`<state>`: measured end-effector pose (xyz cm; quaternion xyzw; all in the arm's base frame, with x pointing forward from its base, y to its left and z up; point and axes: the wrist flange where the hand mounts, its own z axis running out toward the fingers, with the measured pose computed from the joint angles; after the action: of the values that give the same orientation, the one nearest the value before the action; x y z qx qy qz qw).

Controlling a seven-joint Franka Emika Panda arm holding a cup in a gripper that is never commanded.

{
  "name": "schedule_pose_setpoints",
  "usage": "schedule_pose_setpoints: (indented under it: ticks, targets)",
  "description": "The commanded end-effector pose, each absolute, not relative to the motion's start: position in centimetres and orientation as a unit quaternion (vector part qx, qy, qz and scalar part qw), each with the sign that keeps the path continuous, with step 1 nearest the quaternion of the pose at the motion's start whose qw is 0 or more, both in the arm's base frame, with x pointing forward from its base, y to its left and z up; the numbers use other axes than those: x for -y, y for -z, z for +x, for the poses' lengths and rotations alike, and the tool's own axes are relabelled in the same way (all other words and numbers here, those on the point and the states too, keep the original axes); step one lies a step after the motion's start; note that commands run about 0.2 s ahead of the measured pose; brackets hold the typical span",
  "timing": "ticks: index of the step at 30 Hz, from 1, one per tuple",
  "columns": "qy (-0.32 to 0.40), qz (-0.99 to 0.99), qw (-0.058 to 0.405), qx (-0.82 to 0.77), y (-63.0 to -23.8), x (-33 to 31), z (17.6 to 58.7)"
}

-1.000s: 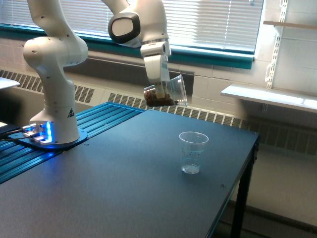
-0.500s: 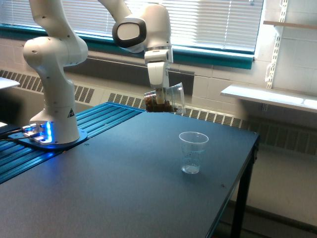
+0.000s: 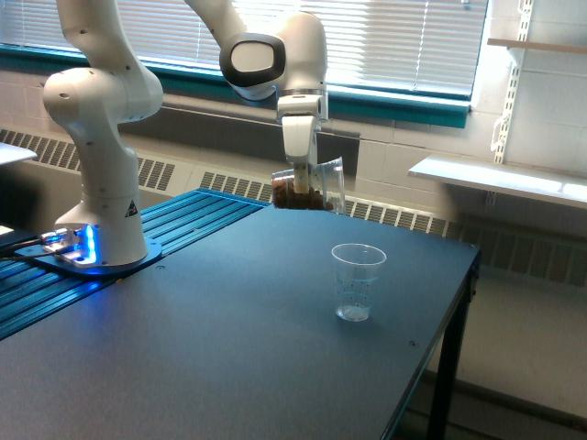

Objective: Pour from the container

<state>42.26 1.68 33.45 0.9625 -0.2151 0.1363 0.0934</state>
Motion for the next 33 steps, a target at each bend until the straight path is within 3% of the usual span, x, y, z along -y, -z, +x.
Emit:
schedule_pose_setpoints:
  ticks: [1, 33]
  targets:
    - [-0.138, 0.956, 0.105, 0.236, -33.5, -2.1, 42.6]
    - [-0.120, 0.952, 0.175, 0.220, -33.1, -4.7, 44.0]
